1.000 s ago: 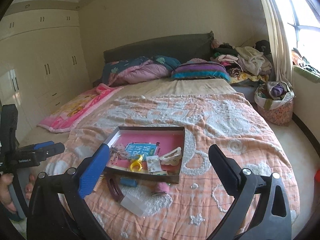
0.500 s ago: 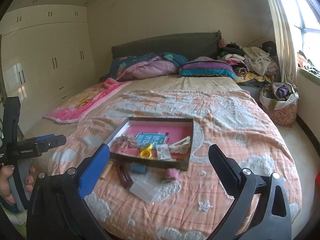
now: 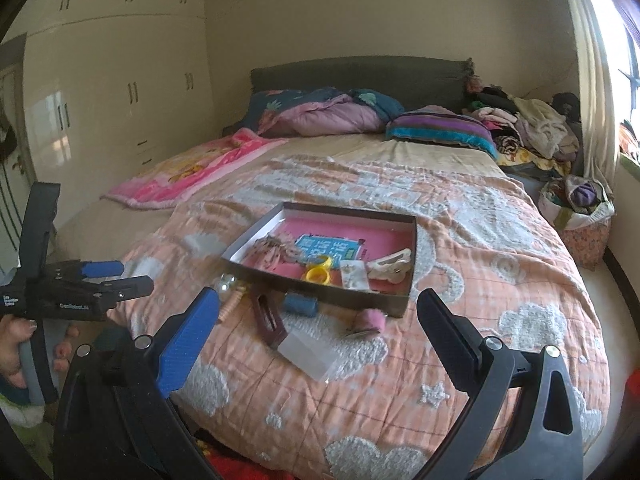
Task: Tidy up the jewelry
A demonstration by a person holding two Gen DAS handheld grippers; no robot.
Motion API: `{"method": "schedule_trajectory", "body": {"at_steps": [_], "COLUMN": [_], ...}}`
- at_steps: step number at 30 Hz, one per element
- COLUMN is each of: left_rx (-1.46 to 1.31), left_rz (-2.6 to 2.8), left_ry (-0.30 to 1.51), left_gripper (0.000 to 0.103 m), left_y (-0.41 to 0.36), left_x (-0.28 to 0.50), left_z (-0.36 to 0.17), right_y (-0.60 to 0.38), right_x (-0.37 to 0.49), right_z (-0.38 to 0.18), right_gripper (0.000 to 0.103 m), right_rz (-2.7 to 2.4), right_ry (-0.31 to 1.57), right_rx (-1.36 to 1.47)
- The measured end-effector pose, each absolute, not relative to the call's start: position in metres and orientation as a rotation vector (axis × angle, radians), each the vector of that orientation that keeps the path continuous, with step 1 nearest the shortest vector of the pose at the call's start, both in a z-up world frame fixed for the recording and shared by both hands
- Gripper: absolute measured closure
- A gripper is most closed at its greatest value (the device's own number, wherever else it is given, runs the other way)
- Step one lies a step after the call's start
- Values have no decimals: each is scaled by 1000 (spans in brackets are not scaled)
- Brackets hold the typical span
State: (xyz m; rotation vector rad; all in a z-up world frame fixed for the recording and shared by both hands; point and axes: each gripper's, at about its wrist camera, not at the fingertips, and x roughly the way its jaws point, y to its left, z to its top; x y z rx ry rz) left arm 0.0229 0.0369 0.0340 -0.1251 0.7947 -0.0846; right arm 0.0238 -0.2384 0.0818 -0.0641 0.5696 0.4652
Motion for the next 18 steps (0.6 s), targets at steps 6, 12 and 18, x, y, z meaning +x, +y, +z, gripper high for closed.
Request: {"method": "schedule_trajectory", "body": {"at_steps": [6,12,18], "left_rx": [-90,-80,-73], "left_rz": [-82,-83,-78], "left_ry": [822,843,869], "left_gripper": [10,10,10], "left_y": [31,27,25], "left_x": [22,25,30], "left_z": [20,8,-5], "right_y": [-226,-220,-219], "right_x": [25,28,30], "right_z": [64,45,29], "right_gripper": [4,4,4], "right_rz": [493,510,514], "right_ry": [618,668,708], "right_rx": [-94,-107,-121]}}
